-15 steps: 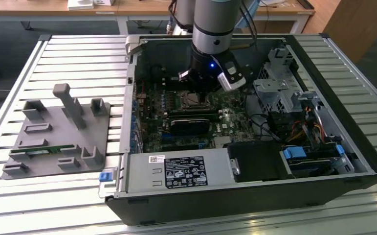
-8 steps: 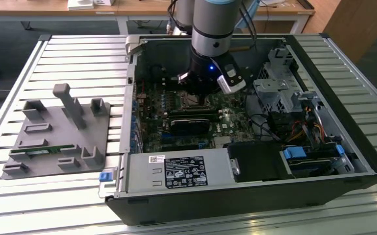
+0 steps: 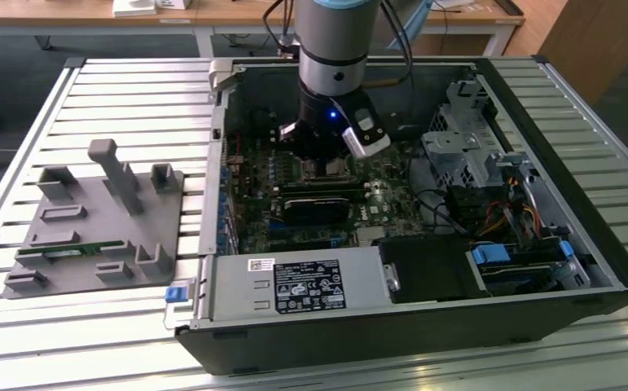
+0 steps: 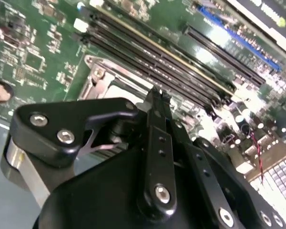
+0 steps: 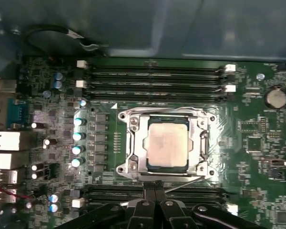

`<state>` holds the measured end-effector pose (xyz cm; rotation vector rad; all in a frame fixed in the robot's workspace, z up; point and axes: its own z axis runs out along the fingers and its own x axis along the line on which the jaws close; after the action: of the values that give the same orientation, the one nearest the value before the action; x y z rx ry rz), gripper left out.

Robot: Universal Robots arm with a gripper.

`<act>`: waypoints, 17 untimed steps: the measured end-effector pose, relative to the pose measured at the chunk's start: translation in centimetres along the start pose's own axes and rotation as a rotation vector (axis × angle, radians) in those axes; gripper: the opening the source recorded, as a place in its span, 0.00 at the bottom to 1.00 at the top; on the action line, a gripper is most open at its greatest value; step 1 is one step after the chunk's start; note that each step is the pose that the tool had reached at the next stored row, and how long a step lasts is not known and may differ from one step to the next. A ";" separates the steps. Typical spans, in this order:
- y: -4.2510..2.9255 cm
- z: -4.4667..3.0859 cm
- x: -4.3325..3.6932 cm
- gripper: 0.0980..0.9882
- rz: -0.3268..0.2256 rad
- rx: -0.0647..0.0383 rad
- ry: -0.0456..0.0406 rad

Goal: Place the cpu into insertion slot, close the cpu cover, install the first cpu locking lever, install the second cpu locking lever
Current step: 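Install the second cpu locking lever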

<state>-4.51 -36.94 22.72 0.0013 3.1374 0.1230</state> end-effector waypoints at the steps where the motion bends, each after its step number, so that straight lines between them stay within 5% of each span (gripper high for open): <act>1: -0.01 0.09 0.01 0.01 0.000 0.000 0.0039; 6: -0.08 0.58 0.02 0.01 0.002 -0.002 0.0208; 11: -0.69 0.55 0.08 0.01 0.001 -0.059 0.0207; 17: -1.67 0.47 0.26 0.01 0.001 -0.073 0.0208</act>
<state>-4.77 -38.56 22.12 0.0014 3.1515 0.2398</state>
